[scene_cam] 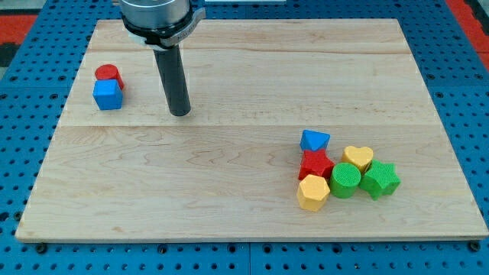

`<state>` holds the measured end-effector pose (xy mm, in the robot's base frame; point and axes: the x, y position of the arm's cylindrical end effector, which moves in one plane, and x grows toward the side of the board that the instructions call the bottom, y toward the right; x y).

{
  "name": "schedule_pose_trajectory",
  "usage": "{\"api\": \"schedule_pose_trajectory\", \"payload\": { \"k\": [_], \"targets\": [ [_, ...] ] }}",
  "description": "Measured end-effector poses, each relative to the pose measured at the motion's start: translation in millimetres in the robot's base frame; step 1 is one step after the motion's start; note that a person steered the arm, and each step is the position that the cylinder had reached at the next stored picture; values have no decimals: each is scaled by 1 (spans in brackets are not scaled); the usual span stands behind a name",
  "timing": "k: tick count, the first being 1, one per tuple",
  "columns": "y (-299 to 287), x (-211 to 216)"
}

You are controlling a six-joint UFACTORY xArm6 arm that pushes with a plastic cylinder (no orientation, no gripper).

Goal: Push the green star into the heart

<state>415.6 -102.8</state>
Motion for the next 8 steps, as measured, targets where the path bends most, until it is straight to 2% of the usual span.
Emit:
{"api": "schedule_pose_trajectory", "payload": {
  "k": [1,2,3,4,5,6,7,8],
  "targets": [
    [20,-8],
    [118,-55],
    [209,-70],
    [333,-52],
    [412,39],
    [442,115],
    [410,149],
    [367,157]
  ]
}}
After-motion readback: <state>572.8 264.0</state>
